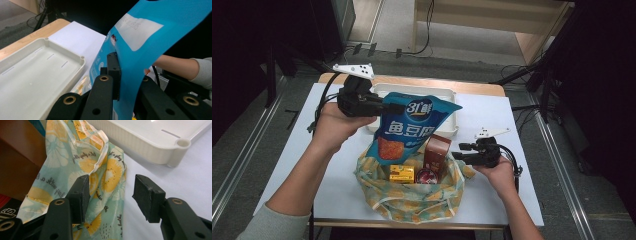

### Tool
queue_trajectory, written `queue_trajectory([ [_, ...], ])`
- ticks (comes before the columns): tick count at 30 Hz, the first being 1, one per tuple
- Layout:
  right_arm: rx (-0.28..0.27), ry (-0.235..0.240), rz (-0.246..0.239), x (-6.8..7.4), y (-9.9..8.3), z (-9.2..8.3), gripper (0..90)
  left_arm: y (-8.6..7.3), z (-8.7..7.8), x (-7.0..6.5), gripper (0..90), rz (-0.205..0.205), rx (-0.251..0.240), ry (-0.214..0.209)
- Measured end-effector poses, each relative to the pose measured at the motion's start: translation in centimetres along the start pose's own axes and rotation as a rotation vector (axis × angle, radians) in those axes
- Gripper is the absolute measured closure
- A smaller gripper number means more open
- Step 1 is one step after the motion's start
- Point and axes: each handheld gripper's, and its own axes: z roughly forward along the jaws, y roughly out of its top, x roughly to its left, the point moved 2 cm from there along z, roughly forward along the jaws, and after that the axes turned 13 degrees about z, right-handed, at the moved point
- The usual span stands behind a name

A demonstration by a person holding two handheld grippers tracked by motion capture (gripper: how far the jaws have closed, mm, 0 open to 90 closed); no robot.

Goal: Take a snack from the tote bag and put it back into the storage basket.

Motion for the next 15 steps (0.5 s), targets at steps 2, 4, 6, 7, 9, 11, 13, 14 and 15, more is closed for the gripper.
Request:
queue_trajectory([
  [2, -0.004, -0.002, 0.001, 0.0, 0.0, 0.0, 47.6, 0.4, -0.5, 0.1, 89.6, 0.005, -0.002, 0.009],
  [4, -0.003, -0.002, 0.005, -0.1, 0.0, 0.0, 47.6, 0.8, -0.9, 0.2, 89.6, 0.007, -0.005, 0.018],
  [6, -0.001, -0.001, 0.003, 0.0, 0.0, 0.0, 47.6, 0.9, -1.1, 0.3, 89.6, 0.007, -0.003, 0.025],
  [7, -0.002, 0.003, -0.007, 0.2, 0.0, 0.0, 47.6, 1.1, -1.6, 0.6, 89.6, 0.006, -0.003, 0.033],
  [9, -0.001, 0.003, -0.014, 0.4, 0.0, 0.0, 47.5, 1.3, -2.2, 0.9, 89.6, -0.001, -0.006, 0.040],
  [11, 0.000, 0.003, -0.016, 0.4, 0.0, 0.0, 47.5, 1.3, -2.3, 1.0, 89.6, -0.004, -0.008, 0.046],
  [13, 0.006, 0.003, -0.009, 0.5, 0.0, 0.1, 47.5, 1.3, -2.8, 1.3, 89.6, -0.013, -0.012, 0.055],
  [14, 0.007, 0.003, -0.008, 0.4, 0.0, 0.1, 47.5, 1.3, -3.0, 1.4, 89.6, -0.017, -0.010, 0.062],
  [15, 0.003, 0.005, -0.008, 0.4, 0.0, 0.1, 47.5, 1.3, -3.4, 1.8, 89.6, -0.021, -0.004, 0.073],
])
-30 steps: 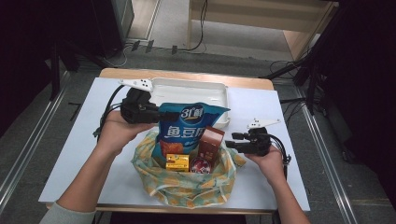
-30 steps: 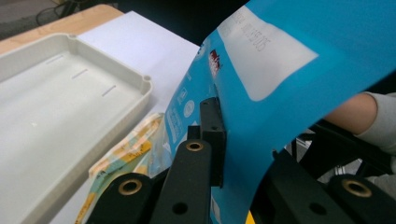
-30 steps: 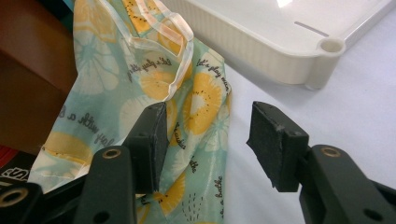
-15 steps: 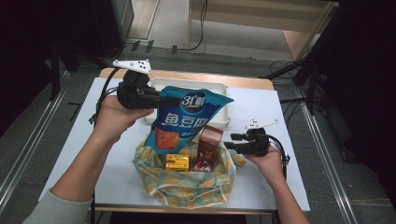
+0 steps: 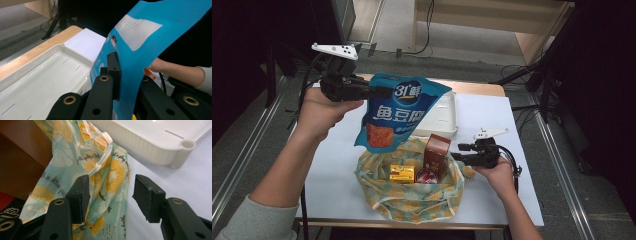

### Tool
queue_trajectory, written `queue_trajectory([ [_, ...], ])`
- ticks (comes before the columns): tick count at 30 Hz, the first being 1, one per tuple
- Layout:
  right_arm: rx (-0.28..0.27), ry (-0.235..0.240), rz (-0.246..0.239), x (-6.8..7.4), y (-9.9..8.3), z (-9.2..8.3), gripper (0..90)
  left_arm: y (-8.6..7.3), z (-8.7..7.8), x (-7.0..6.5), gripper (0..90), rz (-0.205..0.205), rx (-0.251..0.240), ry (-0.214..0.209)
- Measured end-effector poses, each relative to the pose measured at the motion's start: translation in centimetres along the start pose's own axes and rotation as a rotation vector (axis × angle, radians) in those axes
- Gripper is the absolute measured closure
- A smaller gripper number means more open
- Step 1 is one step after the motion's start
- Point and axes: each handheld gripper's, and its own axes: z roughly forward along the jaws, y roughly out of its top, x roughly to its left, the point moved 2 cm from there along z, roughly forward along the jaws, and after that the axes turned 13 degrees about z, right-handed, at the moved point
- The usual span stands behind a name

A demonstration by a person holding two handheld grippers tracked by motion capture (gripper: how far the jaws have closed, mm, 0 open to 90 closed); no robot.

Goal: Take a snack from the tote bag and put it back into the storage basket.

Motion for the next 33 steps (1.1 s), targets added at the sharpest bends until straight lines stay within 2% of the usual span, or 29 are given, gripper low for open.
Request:
queue_trajectory([
  [7, -0.006, 0.012, 0.011, 0.0, 0.0, 0.0, 46.6, -0.1, -1.0, 1.0, 89.6, -0.015, 0.002, 0.020],
  [10, -0.006, 0.009, 0.010, 0.0, 0.0, -0.1, 46.6, -0.2, -1.6, 1.6, 89.6, -0.022, 0.005, 0.044],
  [12, -0.005, 0.009, 0.011, 0.0, 0.0, -0.1, 46.6, -0.2, -1.7, 1.7, 89.6, -0.022, 0.009, 0.044],
  [13, -0.006, 0.010, 0.009, 0.0, 0.0, 0.0, 46.6, -0.3, -1.8, 1.9, 89.6, -0.016, 0.015, 0.064],
  [15, -0.006, 0.009, 0.007, 0.0, 0.0, 0.0, 46.6, -0.3, -1.9, 2.2, 89.6, -0.009, 0.015, 0.074],
  [18, -0.005, 0.007, 0.006, 0.0, 0.0, 0.0, 46.6, -0.4, -2.0, 2.8, 89.6, -0.027, 0.017, 0.078],
  [25, -0.006, 0.007, 0.005, 0.0, 0.0, -0.1, 46.6, -0.5, -1.8, 4.5, 89.6, -0.049, 0.030, 0.091],
  [27, -0.005, 0.005, 0.000, 0.0, 0.0, -0.1, 46.6, -0.3, -1.5, 5.5, 89.6, -0.058, 0.026, 0.105],
  [33, -0.006, 0.006, 0.004, 0.1, 0.0, -0.2, 46.6, 0.1, -0.8, 6.5, 89.6, -0.061, 0.026, 0.123],
])
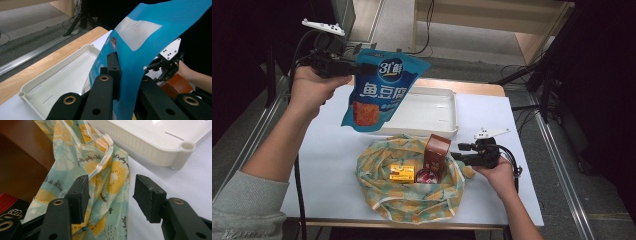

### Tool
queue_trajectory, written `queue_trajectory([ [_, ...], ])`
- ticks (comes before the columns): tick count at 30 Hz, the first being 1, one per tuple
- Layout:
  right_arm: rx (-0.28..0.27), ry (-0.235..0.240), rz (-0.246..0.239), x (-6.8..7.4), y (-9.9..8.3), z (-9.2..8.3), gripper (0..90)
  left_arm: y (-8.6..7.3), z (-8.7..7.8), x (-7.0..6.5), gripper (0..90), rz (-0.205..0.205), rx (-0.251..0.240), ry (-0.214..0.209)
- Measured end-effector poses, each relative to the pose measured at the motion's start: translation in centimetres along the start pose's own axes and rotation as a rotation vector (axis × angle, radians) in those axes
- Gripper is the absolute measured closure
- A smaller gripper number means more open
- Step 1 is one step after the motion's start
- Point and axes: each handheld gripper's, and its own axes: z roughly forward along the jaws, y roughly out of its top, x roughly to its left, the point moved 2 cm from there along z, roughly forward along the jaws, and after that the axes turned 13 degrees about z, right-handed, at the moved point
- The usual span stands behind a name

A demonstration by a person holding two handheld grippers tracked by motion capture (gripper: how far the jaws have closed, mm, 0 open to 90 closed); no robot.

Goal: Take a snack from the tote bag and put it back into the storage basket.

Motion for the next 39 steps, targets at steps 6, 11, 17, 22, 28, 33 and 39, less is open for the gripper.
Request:
queue_trajectory([
  [6, -0.022, 0.003, -0.004, 0.1, 0.1, -0.3, 46.6, 0.0, 1.6, 1.5, 89.6, -0.026, 0.009, 0.004],
  [11, -0.023, 0.001, 0.001, 0.1, -0.1, -0.4, 46.6, 0.2, 3.0, 2.2, 89.6, -0.036, 0.023, 0.003],
  [17, -0.027, -0.002, 0.008, 0.2, -0.4, -0.6, 46.6, 0.2, 4.5, 3.3, 89.5, -0.050, 0.027, -0.005],
  [22, -0.025, -0.009, 0.010, 0.1, -0.6, -0.7, 46.6, 0.1, 6.3, 4.2, 89.5, -0.065, 0.040, -0.005],
  [28, -0.021, -0.014, 0.018, 0.0, -0.8, -0.6, 46.6, -0.2, 8.7, 5.2, 89.5, -0.072, 0.057, 0.001],
  [33, -0.018, -0.022, 0.018, 0.1, -1.2, -0.9, 46.7, -0.6, 10.7, 5.8, 89.5, -0.092, 0.069, 0.010],
  [39, -0.022, -0.028, 0.024, -0.1, -1.5, -1.2, 47.1, -0.5, 11.9, 6.0, 89.3, -0.102, 0.036, 0.003],
])
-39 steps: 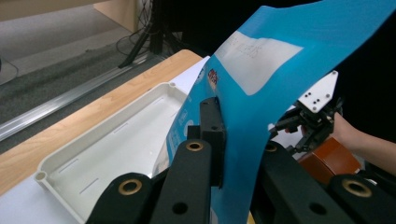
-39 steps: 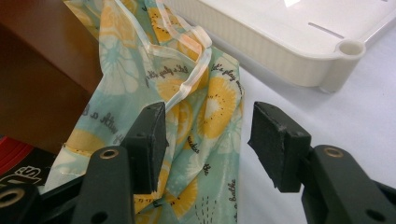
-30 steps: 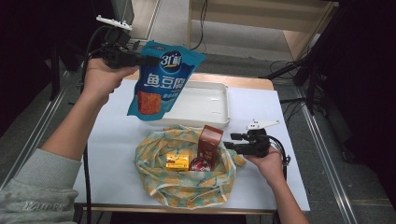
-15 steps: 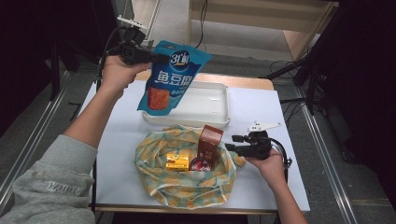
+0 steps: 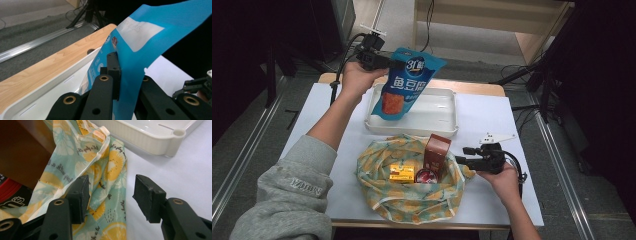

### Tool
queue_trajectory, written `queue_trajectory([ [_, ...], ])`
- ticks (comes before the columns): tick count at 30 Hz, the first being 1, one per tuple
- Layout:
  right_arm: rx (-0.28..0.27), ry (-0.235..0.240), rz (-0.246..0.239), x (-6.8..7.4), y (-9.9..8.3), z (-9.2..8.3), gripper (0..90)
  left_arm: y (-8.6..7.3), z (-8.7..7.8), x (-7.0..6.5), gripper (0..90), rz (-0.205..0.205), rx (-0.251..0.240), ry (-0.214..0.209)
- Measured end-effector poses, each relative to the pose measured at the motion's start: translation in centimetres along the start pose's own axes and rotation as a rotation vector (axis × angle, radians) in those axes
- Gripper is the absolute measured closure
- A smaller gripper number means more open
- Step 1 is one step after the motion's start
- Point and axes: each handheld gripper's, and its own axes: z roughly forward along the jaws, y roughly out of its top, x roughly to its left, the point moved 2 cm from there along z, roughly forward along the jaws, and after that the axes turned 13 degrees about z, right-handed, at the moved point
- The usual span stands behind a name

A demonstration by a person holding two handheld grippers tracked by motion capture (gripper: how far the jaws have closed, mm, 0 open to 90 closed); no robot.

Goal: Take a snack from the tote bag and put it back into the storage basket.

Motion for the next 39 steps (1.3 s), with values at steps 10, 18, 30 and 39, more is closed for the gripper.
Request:
queue_trajectory([
  [10, 0.004, -0.006, 0.001, -0.1, -0.4, -0.3, 47.5, -1.8, -0.8, 0.9, 88.9, 0.003, 0.006, 0.002],
  [18, 0.017, -0.008, 0.000, 0.0, -0.5, 0.0, 47.5, -3.2, -1.8, 0.8, 88.8, 0.017, 0.021, 0.012],
  [30, 0.022, -0.011, -0.007, 0.1, -0.5, 0.0, 47.6, -4.4, -0.8, 0.4, 88.5, 0.035, 0.051, 0.020],
  [39, 0.023, -0.010, -0.006, 0.0, -0.5, 0.0, 48.0, -5.3, -0.5, -0.2, 82.1, 0.045, 0.049, 0.010],
])
